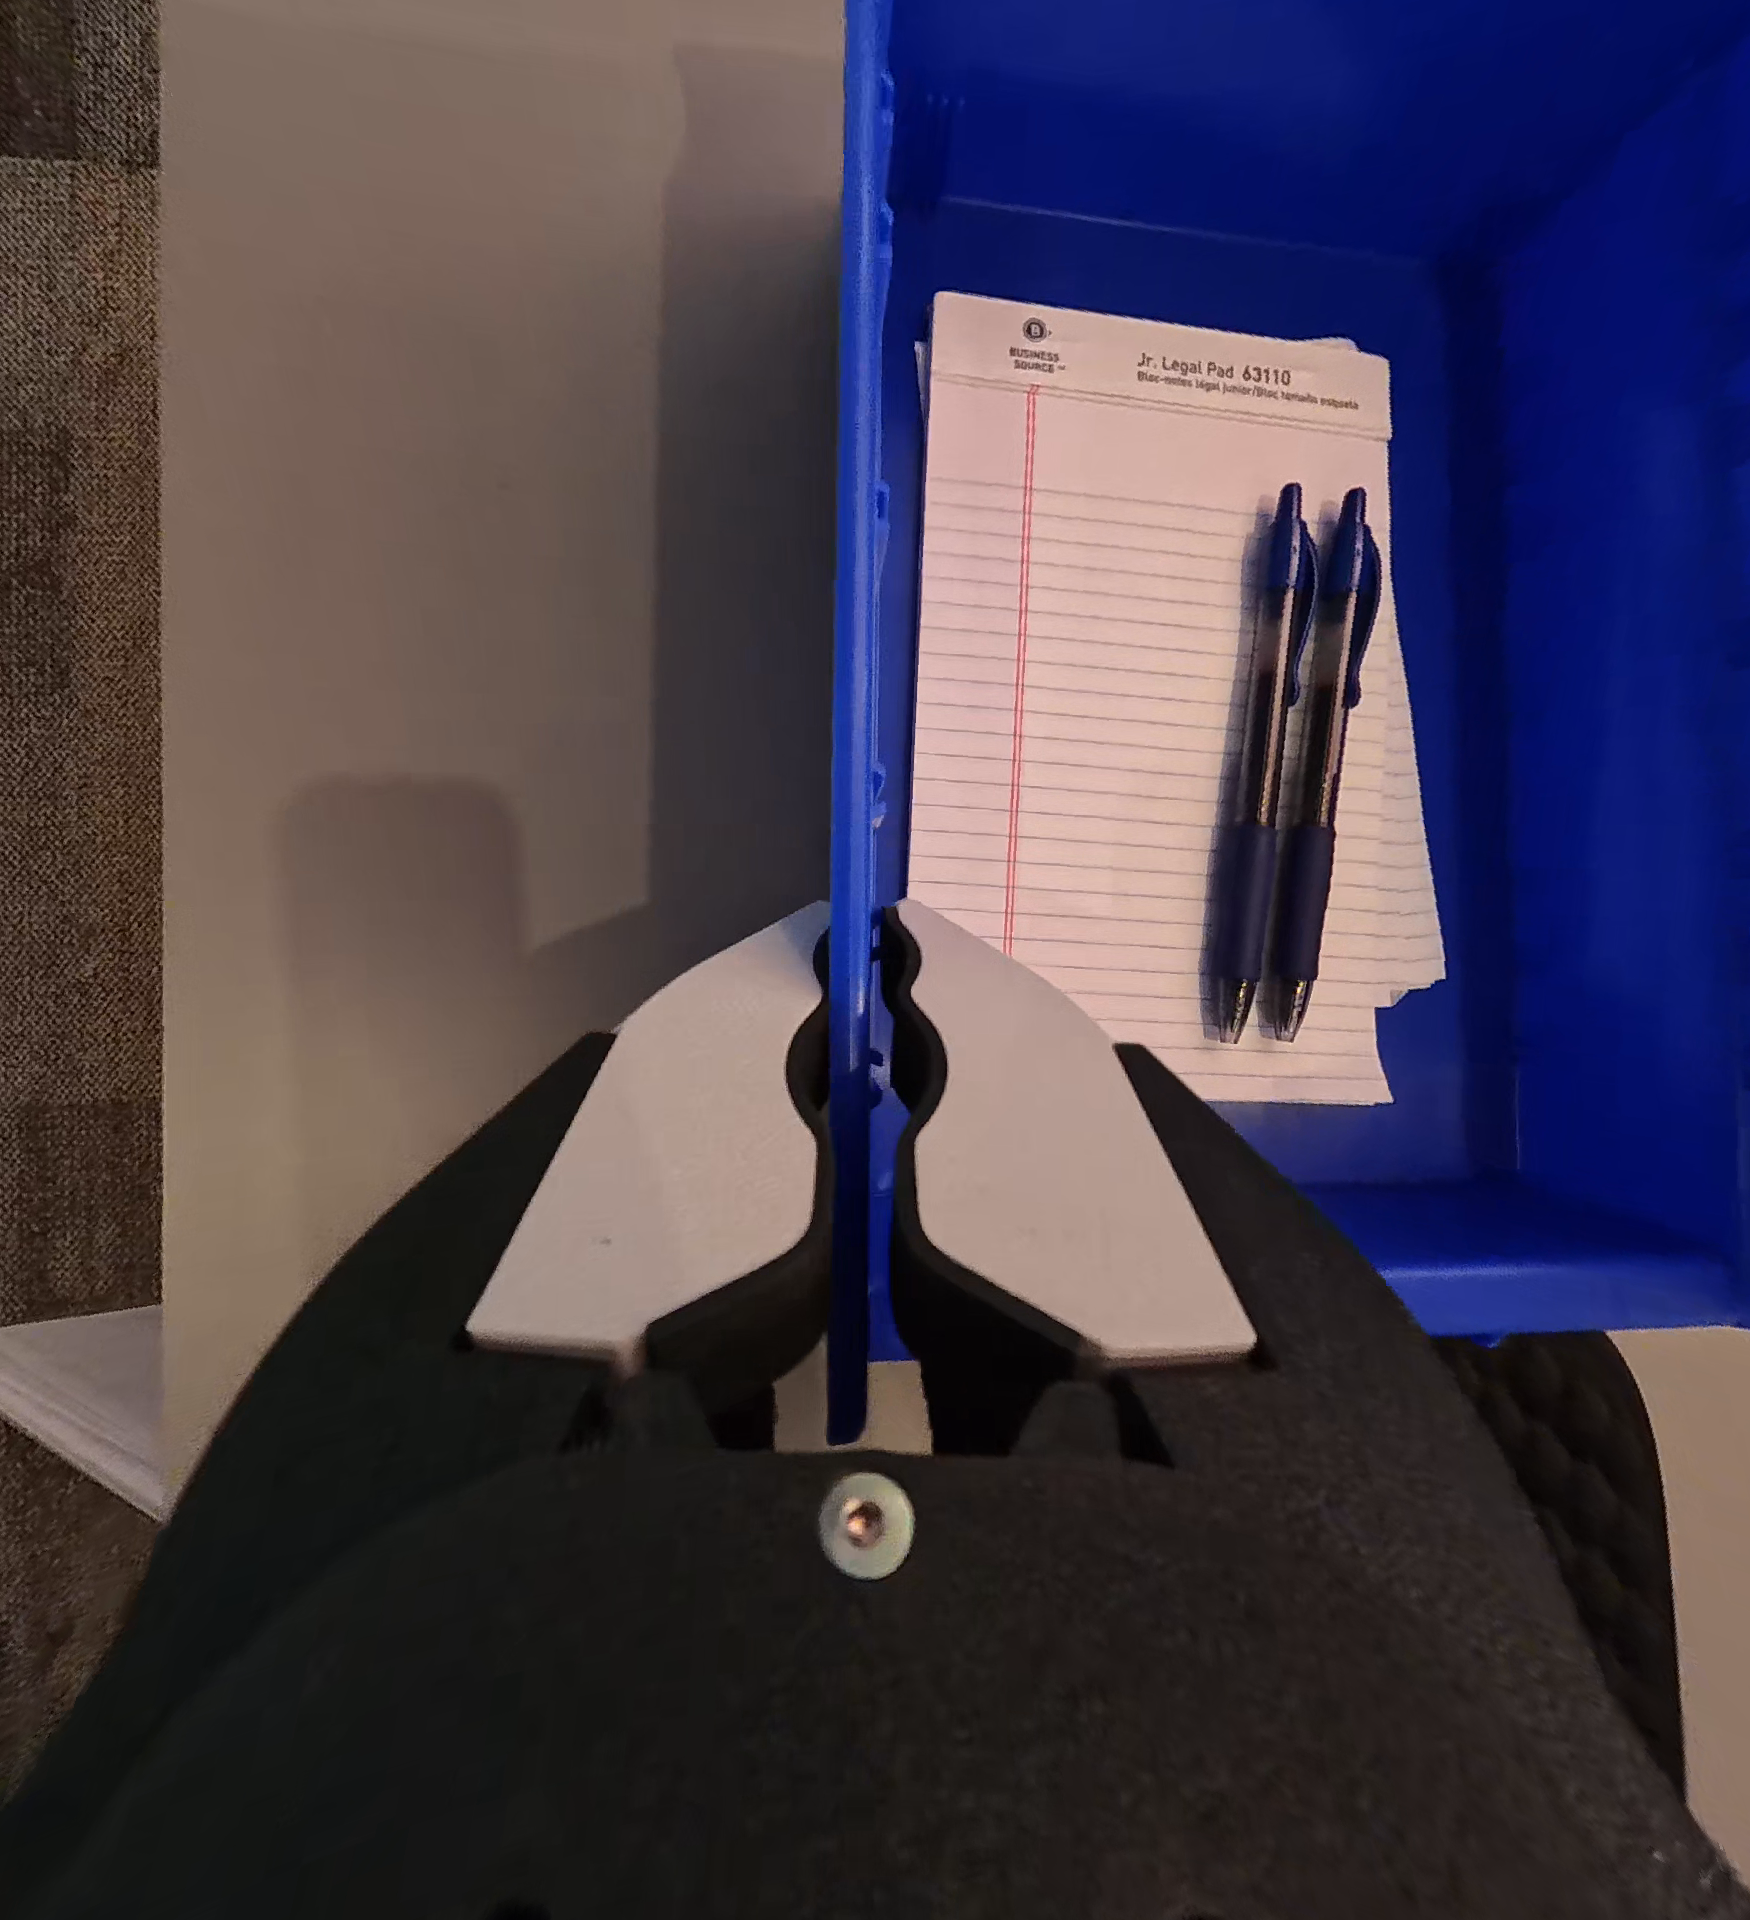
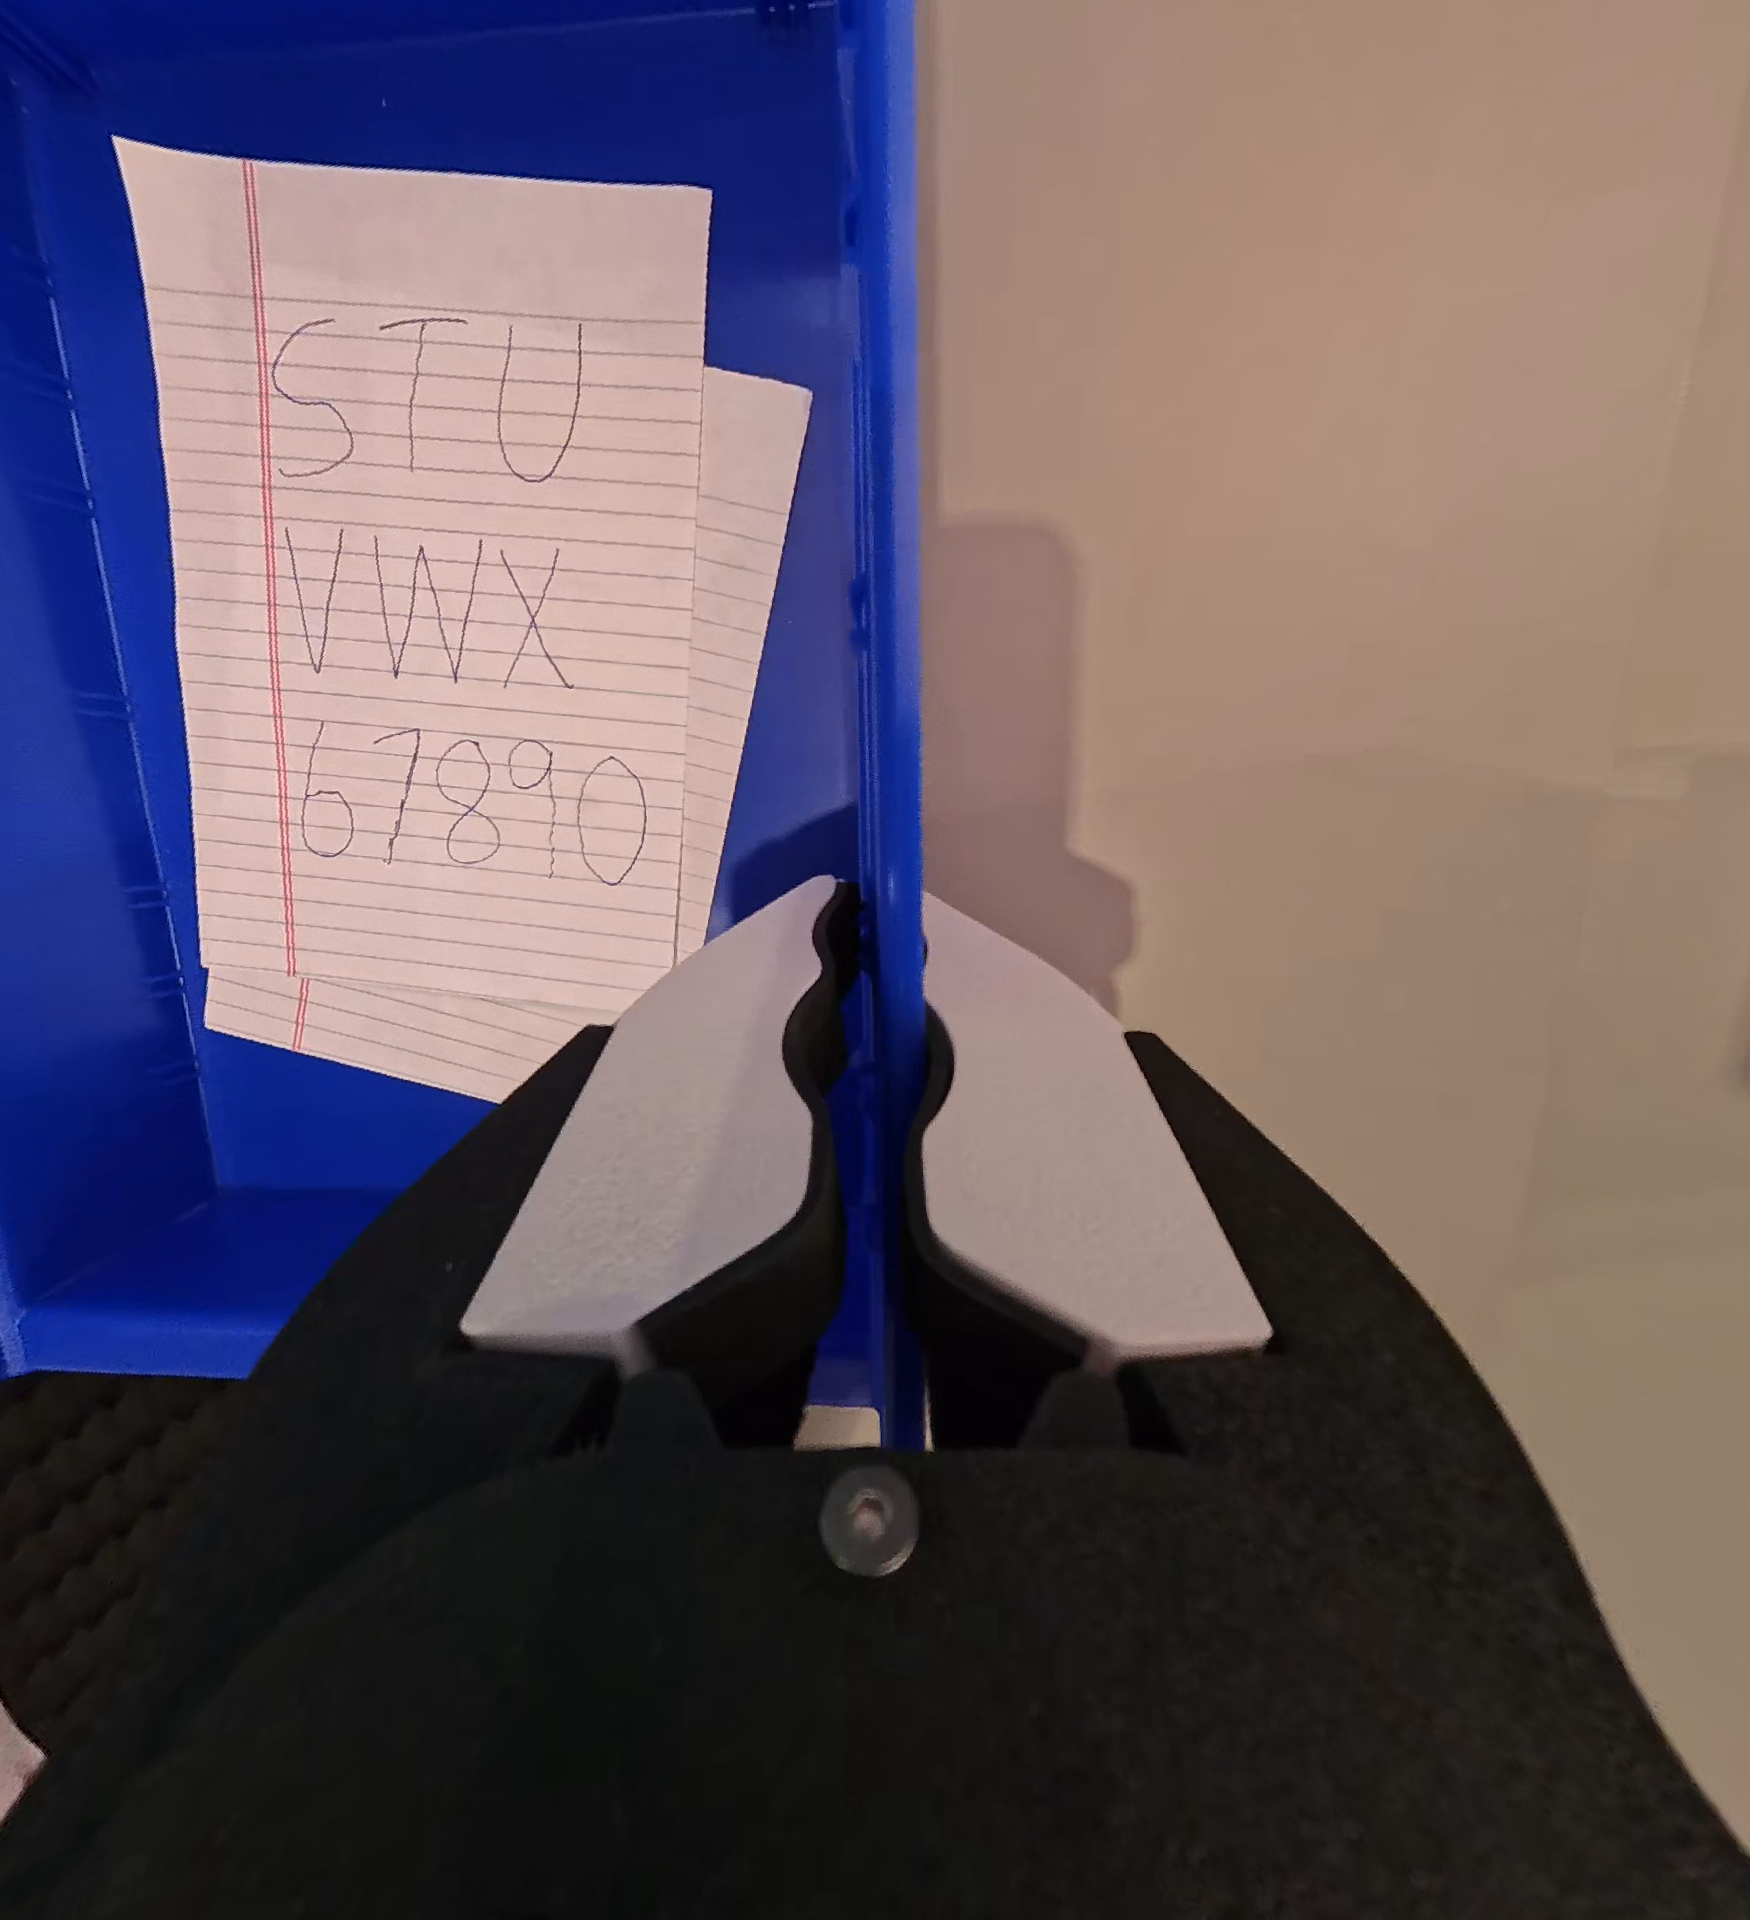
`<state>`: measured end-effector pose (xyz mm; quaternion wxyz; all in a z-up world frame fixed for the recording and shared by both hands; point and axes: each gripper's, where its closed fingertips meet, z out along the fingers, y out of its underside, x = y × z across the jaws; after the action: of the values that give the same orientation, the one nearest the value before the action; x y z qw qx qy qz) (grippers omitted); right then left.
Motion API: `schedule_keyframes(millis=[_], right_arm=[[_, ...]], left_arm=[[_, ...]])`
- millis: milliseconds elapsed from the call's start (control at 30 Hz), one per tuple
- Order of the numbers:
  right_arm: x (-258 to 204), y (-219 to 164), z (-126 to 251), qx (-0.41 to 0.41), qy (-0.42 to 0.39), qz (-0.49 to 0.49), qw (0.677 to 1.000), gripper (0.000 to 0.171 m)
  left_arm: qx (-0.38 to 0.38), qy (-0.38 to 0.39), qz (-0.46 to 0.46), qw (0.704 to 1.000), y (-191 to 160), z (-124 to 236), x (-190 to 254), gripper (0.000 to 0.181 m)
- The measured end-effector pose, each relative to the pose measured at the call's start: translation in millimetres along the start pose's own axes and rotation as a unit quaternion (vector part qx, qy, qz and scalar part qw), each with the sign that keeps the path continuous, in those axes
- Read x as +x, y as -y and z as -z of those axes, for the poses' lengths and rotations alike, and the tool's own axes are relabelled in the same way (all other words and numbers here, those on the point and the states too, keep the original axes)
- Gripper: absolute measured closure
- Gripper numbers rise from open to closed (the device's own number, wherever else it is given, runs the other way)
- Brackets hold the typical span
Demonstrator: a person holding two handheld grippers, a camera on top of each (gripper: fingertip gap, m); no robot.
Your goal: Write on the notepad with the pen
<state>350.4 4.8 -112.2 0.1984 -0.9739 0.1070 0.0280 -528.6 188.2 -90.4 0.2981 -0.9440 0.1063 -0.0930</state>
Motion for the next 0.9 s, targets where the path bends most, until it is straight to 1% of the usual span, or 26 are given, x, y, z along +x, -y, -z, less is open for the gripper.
schedule_keyframes(millis=[333,900], right_arm=[[-3,3,-1,0.005,0.014,-0.041,0.999,0.165],[-12,18,-9,0.012,0.011,-0.064,0.998,0.164]], left_arm=[[0.030,0.020,0.029,0.999,2,-1,-1,0.176],[0.038,0.041,0.071,0.996,1,-1,0,0.175]])
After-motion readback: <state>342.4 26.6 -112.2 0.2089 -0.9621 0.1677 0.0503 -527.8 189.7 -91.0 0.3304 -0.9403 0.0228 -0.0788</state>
